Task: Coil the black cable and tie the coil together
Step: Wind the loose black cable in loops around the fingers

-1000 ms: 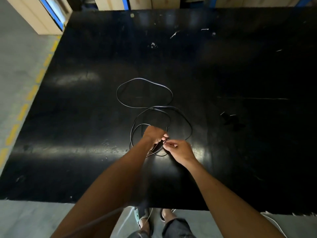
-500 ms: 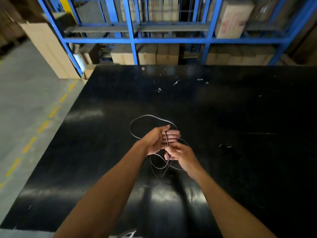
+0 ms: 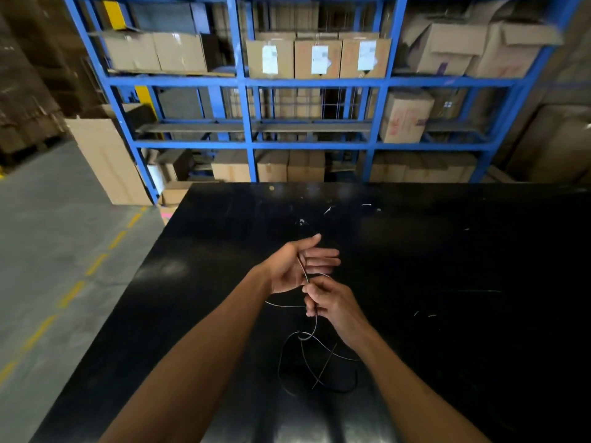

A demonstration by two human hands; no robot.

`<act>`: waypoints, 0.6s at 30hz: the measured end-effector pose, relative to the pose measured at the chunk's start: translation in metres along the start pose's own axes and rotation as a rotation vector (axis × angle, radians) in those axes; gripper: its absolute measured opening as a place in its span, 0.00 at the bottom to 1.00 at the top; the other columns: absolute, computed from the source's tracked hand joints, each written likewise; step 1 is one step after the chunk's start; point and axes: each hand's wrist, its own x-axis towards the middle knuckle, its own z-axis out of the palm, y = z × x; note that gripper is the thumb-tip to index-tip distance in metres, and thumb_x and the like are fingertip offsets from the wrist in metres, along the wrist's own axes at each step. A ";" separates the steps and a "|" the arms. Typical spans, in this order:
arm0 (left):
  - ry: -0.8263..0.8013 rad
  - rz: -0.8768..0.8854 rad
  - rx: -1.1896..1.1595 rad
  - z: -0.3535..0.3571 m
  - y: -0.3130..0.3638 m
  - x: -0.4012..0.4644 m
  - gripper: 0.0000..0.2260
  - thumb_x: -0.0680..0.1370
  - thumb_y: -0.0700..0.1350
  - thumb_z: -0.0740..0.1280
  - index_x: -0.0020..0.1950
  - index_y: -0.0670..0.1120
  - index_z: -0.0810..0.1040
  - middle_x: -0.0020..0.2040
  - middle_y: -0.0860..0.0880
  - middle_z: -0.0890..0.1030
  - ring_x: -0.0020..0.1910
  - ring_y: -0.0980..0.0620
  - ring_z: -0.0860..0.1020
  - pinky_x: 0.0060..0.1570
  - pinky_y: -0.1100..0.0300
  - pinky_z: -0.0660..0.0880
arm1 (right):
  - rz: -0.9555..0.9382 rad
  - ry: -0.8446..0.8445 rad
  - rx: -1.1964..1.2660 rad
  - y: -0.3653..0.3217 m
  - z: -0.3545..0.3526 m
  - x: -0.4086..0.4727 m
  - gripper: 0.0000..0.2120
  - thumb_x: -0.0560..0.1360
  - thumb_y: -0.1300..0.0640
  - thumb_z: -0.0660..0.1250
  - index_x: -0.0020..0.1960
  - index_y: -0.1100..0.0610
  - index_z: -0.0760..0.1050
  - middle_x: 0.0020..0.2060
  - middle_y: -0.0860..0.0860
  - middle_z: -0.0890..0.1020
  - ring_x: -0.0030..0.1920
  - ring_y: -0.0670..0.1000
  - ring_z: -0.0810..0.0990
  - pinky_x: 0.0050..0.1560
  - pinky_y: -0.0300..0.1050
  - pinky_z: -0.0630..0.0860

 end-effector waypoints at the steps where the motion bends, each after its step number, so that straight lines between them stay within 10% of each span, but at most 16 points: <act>1: -0.009 -0.004 0.007 0.001 0.002 -0.002 0.26 0.81 0.58 0.61 0.69 0.39 0.77 0.68 0.40 0.78 0.71 0.42 0.73 0.76 0.44 0.60 | -0.007 -0.008 0.001 -0.002 0.004 0.000 0.08 0.81 0.58 0.65 0.47 0.56 0.82 0.33 0.53 0.79 0.36 0.51 0.77 0.47 0.50 0.76; 11: -0.116 0.033 -0.086 -0.002 0.031 -0.001 0.36 0.82 0.64 0.42 0.76 0.39 0.67 0.75 0.38 0.70 0.77 0.39 0.61 0.77 0.39 0.49 | -0.001 0.001 -0.025 -0.012 0.010 -0.001 0.13 0.83 0.49 0.64 0.47 0.55 0.83 0.31 0.51 0.77 0.32 0.49 0.75 0.42 0.47 0.77; 18: -0.377 0.170 -0.307 0.015 0.090 -0.013 0.34 0.82 0.64 0.47 0.81 0.44 0.54 0.80 0.36 0.55 0.79 0.34 0.49 0.69 0.22 0.46 | 0.103 0.090 -0.208 0.017 -0.029 0.004 0.17 0.81 0.46 0.65 0.47 0.58 0.84 0.31 0.48 0.76 0.31 0.45 0.74 0.42 0.42 0.77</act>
